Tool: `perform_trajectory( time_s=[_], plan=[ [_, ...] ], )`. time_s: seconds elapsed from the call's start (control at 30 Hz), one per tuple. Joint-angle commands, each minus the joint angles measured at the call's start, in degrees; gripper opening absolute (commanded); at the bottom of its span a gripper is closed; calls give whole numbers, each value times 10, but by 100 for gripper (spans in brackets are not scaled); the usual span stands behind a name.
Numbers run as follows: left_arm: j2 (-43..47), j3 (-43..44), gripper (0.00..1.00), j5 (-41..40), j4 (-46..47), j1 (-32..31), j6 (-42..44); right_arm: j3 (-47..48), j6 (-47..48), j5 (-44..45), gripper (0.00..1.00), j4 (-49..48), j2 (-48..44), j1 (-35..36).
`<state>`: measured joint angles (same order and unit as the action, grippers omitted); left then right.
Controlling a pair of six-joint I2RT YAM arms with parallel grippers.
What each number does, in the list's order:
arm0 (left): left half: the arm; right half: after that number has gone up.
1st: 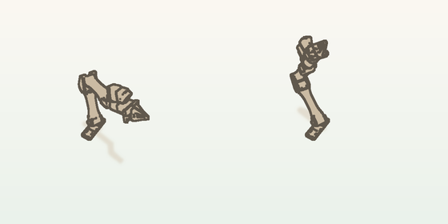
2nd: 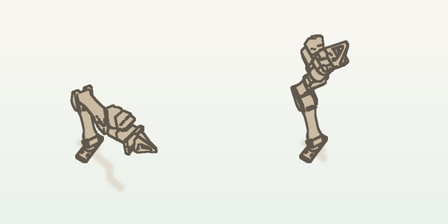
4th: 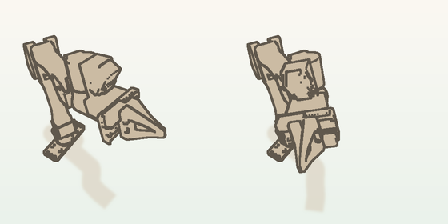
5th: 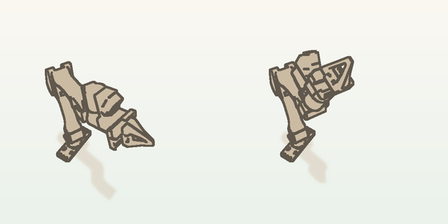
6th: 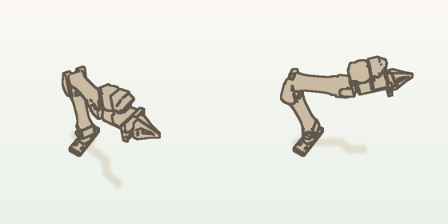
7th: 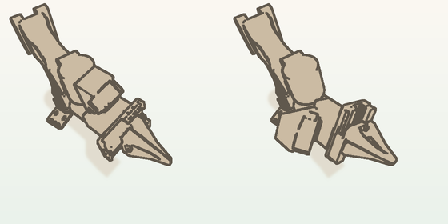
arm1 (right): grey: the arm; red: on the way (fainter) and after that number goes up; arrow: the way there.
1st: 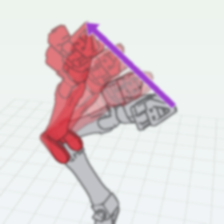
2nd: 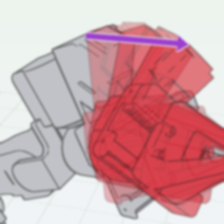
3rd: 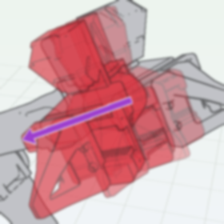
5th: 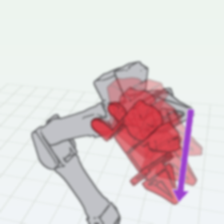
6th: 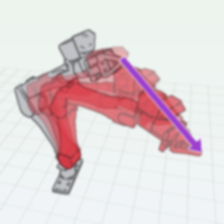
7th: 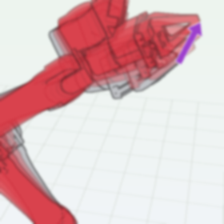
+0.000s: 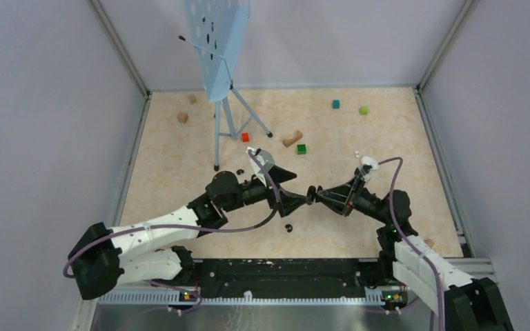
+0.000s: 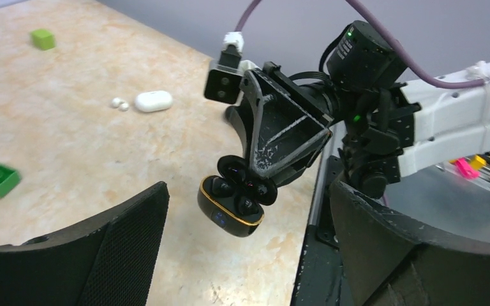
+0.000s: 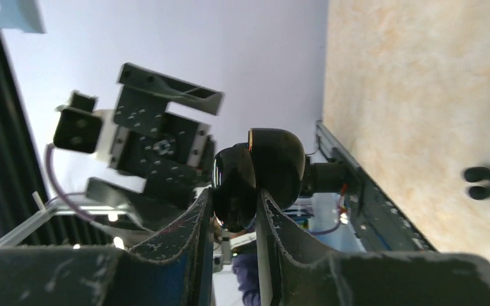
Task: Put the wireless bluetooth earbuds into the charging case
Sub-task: Place the charging case with the earbuds at the center of the board.
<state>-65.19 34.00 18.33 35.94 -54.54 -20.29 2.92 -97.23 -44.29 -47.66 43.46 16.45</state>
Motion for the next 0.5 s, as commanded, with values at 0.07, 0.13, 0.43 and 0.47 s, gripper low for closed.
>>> perform_trajectory(
  time_s=[0.07,0.13,0.43,0.47],
  plan=[
    [137,-24,99,-142,-142,-1,12,76,225,12,0,235,33,-2],
    [178,-35,99,-186,-178,-1,5,113,277,18,0,260,84,-8],
    [264,-4,99,-264,-372,-1,-67,306,394,36,0,271,348,-54],
    [268,-3,99,-266,-384,-1,-74,322,379,28,0,237,386,-62]
  ],
)
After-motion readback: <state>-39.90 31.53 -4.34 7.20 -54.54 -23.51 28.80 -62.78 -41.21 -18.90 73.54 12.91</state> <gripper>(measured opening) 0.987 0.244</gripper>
